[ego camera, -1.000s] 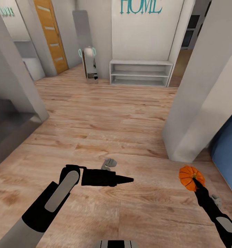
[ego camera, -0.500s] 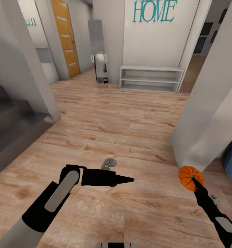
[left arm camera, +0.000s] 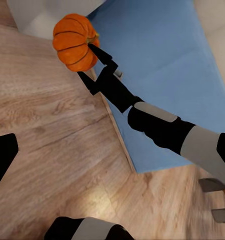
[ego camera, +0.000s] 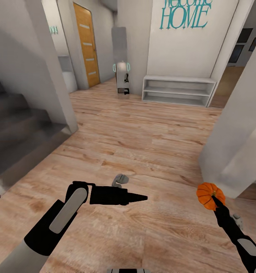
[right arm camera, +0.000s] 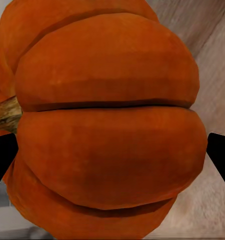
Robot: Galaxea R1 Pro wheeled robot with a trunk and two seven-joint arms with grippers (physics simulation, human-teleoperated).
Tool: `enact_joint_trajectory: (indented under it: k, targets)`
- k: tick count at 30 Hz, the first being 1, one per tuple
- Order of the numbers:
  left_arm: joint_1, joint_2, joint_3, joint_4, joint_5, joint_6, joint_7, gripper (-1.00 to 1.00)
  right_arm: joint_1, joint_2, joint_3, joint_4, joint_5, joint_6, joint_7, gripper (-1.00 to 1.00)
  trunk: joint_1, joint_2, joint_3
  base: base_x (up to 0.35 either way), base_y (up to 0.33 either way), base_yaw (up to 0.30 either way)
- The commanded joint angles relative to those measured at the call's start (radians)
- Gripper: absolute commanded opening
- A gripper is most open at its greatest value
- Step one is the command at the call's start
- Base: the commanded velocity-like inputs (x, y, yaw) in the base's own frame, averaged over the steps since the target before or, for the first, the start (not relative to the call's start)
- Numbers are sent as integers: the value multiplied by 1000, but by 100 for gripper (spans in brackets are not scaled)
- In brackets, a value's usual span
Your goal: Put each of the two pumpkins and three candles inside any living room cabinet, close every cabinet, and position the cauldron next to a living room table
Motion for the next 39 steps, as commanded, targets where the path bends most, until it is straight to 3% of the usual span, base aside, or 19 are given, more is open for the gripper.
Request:
enact_joint_trajectory:
  k: [1,21,39]
  targets:
    - [-1,0,-1,0,-10,1,-10,100,0,0,-3,1,-9,10,2,-100,0,0,1,-159,0,176]
    - [-1,0,-1,0,-10,1,-10,100,0,0,-3,1,-9,10,3,-100,0,0,28,-198,0,175]
    - [-1,0,-1,0,-8,1,-11,100,0,2,-3,1,-9,10,2,-100,0,0,53,-17,0,172]
